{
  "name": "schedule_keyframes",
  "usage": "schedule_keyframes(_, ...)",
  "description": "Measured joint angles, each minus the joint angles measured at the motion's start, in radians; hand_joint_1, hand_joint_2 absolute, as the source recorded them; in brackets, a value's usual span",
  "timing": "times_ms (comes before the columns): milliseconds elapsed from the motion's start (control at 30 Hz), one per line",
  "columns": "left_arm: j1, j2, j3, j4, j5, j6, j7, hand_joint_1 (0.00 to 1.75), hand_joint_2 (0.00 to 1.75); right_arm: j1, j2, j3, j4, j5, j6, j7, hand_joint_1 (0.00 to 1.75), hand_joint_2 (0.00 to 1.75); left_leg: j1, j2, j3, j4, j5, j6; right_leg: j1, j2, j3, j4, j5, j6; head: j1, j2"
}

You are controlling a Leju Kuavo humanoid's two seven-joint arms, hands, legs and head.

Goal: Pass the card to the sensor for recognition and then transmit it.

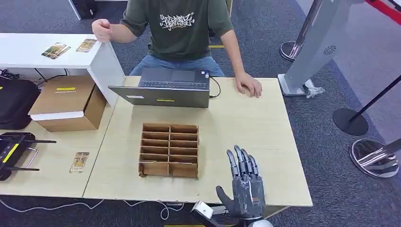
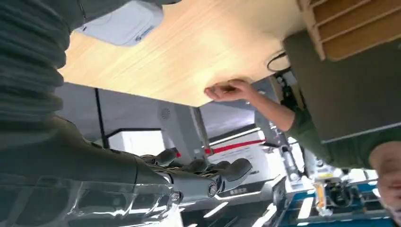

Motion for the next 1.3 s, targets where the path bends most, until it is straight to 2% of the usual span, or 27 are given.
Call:
schedule_keyframes(233, -0.004, 0.000, 0.000, 0.000, 0.000, -0.006, 0.000, 0.00, 0.00, -0.060, -0.005, 0.057, 0.119, -0.048, -0.026, -0.042, 0.00, 1.75, 0.000, 0.000, 0.000, 0.000, 0.000, 0.000, 0.000, 0.001, 0.000, 0.000, 0.000, 0.000, 0.000, 0.000)
schedule_keyframes(533, -0.009, 0.000, -0.001, 0.000, 0.000, -0.003, -0.008, 0.00, 0.00, -0.147, -0.006, 0.134, 0.278, -0.048, -0.015, -0.082, 0.00, 1.75, 0.000, 0.000, 0.000, 0.000, 0.000, 0.000, 0.000, 0.000, 0.000, 0.000, 0.000, 0.000, 0.000, 0.000)
schedule_keyframes(1133, -0.009, 0.003, -0.001, 0.000, 0.000, -0.002, -0.013, 0.00, 0.00, -0.204, 0.017, 0.159, 0.353, 0.068, 0.002, -0.102, 0.00, 1.75, 0.000, 0.000, 0.000, 0.000, 0.000, 0.000, 0.000, 0.000, 0.000, 0.000, 0.000, 0.000, 0.000, 0.000)
schedule_keyframes(1300, -0.009, 0.005, -0.002, 0.000, 0.000, -0.002, -0.017, 0.00, 0.00, -0.213, 0.022, 0.163, 0.327, 0.076, 0.044, -0.084, 0.00, 1.75, 0.000, 0.000, 0.000, 0.000, 0.000, 0.000, 0.000, 0.000, 0.000, 0.000, 0.000, 0.000, 0.000, 0.000)
